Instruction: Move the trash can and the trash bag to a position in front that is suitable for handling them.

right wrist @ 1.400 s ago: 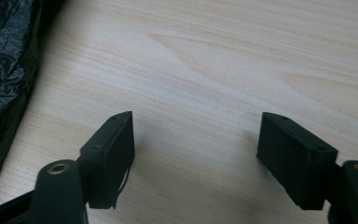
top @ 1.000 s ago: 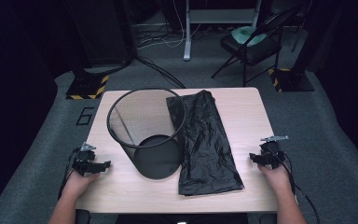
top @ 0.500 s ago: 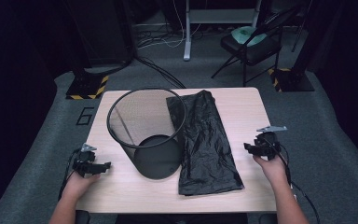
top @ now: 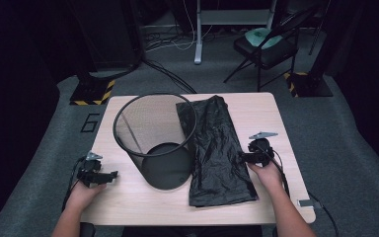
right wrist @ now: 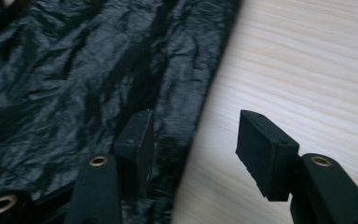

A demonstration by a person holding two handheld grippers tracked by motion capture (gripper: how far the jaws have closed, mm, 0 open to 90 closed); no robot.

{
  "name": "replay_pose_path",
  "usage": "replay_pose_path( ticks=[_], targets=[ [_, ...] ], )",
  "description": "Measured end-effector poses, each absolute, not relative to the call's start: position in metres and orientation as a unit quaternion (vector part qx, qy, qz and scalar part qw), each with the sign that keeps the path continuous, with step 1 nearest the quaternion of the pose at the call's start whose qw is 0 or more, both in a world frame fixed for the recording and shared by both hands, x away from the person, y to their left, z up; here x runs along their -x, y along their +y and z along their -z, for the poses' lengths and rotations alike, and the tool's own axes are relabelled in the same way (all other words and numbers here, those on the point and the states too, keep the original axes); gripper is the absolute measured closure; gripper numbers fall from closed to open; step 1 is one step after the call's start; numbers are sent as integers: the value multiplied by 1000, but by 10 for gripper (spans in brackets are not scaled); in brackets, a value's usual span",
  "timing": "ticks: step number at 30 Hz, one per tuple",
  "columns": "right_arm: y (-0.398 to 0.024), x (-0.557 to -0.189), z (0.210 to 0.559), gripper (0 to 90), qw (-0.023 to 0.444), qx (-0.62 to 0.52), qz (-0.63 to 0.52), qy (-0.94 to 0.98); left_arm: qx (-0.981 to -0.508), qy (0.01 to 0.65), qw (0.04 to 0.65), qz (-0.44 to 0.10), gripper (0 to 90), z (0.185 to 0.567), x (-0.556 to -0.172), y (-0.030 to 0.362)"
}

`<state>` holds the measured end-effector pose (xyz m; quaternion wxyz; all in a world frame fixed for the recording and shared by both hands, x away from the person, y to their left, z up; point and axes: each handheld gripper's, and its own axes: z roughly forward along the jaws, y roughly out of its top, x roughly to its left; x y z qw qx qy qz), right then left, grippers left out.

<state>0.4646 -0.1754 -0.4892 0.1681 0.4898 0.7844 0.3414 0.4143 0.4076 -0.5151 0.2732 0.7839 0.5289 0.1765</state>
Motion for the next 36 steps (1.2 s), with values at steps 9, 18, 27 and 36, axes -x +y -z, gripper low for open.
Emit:
replay_pose_path(
  ticks=[9,18,27,36],
  targets=[
    [-170,-468,502,478,160,-500,-313,792,-782,529,277,-177,168,516,-414,408],
    [-162,-466,508,747,158,-463,-297,820,-782,529,277,-178,168,516,-413,407],
    [-157,-457,504,885,176,-446,-271,835,-784,527,276,-177,169,516,-413,408],
    [-189,-444,493,886,150,-466,-287,823,-785,526,276,-176,169,516,-413,408]
  ],
)
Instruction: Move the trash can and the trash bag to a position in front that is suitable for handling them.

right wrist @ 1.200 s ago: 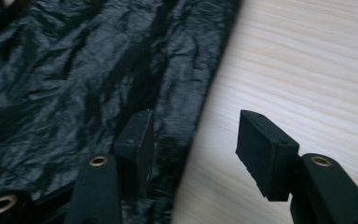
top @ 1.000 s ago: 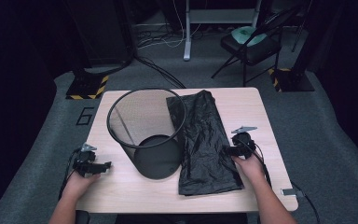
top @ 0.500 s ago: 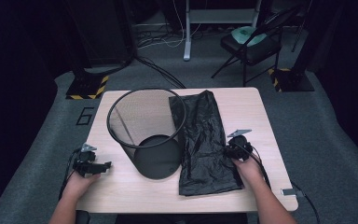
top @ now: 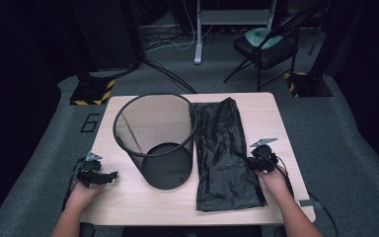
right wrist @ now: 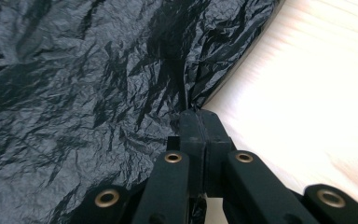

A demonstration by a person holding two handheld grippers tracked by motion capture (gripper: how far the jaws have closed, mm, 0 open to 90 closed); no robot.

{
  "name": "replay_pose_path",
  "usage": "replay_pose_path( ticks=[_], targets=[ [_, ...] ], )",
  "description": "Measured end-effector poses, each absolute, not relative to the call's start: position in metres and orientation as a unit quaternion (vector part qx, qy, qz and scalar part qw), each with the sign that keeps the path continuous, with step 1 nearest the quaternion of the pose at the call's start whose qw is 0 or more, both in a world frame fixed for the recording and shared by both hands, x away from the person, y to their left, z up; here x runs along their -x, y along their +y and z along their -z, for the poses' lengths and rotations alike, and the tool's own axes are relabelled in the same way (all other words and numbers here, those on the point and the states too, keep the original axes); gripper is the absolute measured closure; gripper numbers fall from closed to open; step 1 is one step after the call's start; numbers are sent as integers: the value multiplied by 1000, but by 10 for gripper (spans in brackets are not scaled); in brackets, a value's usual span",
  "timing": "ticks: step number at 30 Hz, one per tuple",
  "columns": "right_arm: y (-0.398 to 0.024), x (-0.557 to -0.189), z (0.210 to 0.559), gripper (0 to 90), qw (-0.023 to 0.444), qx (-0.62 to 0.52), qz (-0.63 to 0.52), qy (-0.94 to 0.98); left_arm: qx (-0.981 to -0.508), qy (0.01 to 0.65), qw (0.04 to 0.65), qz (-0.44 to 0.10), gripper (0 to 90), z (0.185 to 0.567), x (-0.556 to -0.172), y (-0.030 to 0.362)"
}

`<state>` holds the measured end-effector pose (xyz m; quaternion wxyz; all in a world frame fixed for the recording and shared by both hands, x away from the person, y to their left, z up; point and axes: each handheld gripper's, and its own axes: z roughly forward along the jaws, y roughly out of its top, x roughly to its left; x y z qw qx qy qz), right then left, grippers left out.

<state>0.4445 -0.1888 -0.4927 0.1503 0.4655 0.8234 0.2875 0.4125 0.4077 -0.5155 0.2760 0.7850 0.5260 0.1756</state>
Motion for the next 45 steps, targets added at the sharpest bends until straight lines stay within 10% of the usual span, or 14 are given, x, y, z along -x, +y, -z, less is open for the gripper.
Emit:
replay_pose_path(
  ticks=[7,13,29,45],
  targets=[
    [-207,-412,490,853,137,-463,-288,827,-785,526,277,-176,168,516,-412,408],
    [-214,-416,483,412,162,-512,-306,786,-784,526,276,-177,167,516,-412,407],
    [-187,-480,494,5,184,-569,-285,749,-784,522,282,-179,167,517,-412,408],
    [-173,-489,516,0,175,-563,-262,764,-785,519,285,-181,166,517,-412,408]
  ],
)
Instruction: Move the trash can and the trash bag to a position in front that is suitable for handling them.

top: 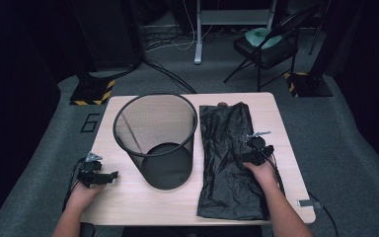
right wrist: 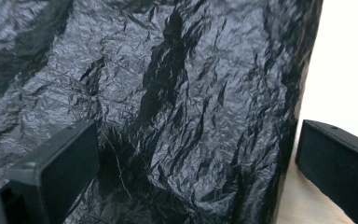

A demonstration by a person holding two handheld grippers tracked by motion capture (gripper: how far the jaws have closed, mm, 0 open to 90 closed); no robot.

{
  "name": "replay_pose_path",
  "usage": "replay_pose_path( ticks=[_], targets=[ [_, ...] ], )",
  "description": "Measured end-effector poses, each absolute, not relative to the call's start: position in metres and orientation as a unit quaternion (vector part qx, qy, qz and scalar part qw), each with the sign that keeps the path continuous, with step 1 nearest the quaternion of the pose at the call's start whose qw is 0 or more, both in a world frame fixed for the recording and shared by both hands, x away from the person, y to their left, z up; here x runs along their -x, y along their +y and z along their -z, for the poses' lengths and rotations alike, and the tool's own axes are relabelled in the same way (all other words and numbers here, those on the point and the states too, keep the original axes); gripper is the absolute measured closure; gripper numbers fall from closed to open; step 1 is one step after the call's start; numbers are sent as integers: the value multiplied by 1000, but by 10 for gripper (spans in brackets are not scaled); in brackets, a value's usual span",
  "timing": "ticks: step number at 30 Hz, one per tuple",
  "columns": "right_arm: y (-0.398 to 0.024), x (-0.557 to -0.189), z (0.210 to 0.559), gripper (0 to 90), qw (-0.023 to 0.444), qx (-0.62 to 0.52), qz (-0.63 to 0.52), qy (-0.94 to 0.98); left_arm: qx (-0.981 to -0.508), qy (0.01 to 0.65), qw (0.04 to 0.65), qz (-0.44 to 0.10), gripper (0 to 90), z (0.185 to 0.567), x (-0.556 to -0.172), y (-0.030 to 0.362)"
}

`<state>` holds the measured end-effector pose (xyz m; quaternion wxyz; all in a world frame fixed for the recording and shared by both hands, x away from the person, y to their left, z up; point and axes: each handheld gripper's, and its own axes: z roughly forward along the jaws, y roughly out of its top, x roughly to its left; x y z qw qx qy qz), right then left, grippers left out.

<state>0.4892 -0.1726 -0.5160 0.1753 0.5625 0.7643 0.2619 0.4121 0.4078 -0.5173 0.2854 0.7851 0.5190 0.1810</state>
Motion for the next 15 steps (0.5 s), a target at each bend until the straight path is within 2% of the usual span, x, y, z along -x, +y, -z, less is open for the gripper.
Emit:
replay_pose_path(
  ticks=[10,11,12,14,15],
  targets=[
    [-173,-485,521,0,198,-548,-277,764,-785,519,286,-181,166,517,-412,408],
    [-173,-484,520,25,199,-546,-275,766,-785,519,286,-181,166,517,-412,408],
    [-173,-484,519,95,198,-540,-277,770,-785,519,285,-181,166,517,-412,408],
    [-173,-481,514,324,192,-519,-289,781,-785,519,286,-181,166,517,-412,408],
    [-173,-479,513,404,191,-508,-293,787,-785,519,286,-181,166,517,-412,408]
  ],
)
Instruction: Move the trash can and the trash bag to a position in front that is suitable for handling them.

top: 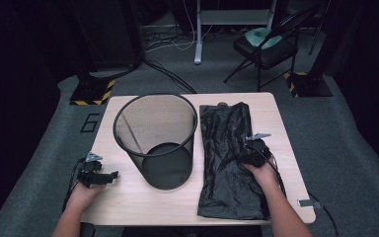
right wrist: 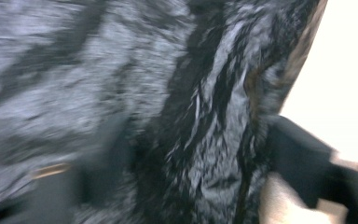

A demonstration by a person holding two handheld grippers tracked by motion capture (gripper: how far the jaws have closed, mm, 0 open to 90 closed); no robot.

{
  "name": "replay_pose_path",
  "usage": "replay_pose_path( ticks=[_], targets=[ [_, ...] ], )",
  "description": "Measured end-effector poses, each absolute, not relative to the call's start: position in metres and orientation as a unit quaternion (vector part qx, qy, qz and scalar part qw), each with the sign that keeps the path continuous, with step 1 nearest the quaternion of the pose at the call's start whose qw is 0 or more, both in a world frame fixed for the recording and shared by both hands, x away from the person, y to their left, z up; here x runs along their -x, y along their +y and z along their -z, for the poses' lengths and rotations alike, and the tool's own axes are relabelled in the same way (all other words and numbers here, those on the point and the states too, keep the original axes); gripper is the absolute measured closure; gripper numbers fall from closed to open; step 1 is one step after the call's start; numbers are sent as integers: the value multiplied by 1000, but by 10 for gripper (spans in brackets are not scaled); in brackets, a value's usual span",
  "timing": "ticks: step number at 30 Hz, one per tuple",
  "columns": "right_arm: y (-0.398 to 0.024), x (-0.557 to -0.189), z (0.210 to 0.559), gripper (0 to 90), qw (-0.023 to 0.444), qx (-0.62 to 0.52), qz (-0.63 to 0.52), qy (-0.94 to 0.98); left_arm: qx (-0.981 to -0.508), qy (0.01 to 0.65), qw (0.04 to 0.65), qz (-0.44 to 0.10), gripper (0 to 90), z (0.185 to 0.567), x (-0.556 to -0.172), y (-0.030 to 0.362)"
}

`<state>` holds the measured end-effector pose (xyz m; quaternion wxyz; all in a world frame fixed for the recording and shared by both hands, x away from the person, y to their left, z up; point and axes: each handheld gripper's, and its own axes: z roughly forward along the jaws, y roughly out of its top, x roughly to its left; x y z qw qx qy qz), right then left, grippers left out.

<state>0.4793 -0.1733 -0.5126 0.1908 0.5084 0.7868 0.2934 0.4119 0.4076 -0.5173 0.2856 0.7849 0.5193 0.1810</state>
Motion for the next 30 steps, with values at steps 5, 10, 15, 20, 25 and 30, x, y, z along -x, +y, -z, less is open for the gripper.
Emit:
replay_pose_path(
  ticks=[5,10,15,20,25,30],
  targets=[
    [-175,-477,510,595,184,-496,-297,795,-784,520,285,-182,166,517,-412,407],
    [-182,-478,509,708,180,-495,-298,796,-784,520,286,-182,165,517,-412,407],
    [-196,-479,509,736,174,-491,-300,799,-783,521,286,-183,165,518,-412,407],
    [-214,-479,508,760,163,-498,-300,798,-782,523,286,-183,165,518,-412,407],
    [-223,-478,508,740,153,-506,-306,792,-783,524,282,-180,172,516,-411,404],
    [-217,-477,508,612,168,-505,-294,794,-794,516,277,-161,270,511,-412,400]
  ],
)
